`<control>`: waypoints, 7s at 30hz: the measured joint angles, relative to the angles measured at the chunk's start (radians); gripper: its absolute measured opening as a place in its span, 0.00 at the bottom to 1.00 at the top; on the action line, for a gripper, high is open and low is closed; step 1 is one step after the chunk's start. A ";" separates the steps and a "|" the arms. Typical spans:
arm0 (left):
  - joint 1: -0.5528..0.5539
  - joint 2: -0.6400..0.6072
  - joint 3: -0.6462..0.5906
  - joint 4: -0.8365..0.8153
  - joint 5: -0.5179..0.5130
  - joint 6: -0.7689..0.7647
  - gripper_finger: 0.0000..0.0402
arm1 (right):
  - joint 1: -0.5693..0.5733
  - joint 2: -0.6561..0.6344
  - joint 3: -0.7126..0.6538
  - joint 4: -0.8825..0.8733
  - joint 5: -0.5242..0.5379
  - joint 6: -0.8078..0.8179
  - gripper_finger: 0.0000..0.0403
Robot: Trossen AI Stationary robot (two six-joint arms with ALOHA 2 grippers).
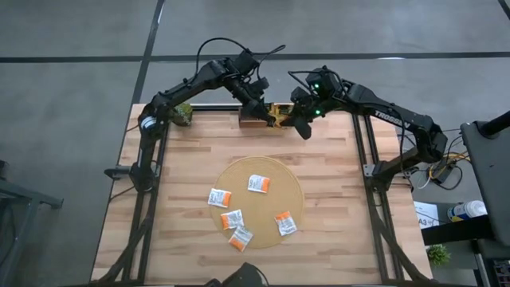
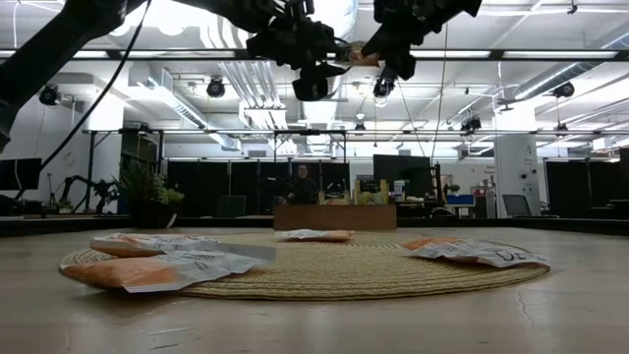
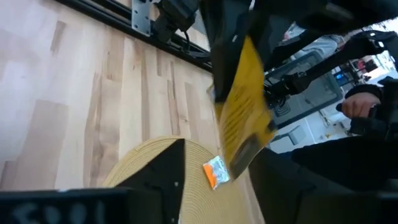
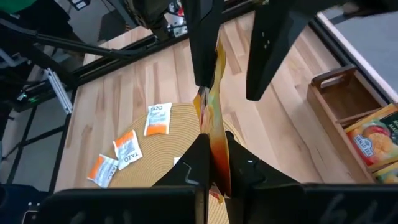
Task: Pick & Place Tea
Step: Put the red tea bag into the middle section of the wooden organizer
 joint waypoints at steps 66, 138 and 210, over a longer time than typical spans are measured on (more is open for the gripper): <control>-0.069 -0.207 -0.066 0.489 -0.387 -0.150 0.39 | 0.000 -0.147 -0.002 0.278 0.254 0.015 0.04; 0.075 0.064 -0.067 0.171 -0.496 0.168 0.00 | -0.011 -0.231 0.029 0.062 0.351 0.102 0.53; 0.051 0.217 -0.118 0.217 -0.810 0.299 0.27 | -0.011 -0.230 0.028 0.032 0.368 0.154 0.51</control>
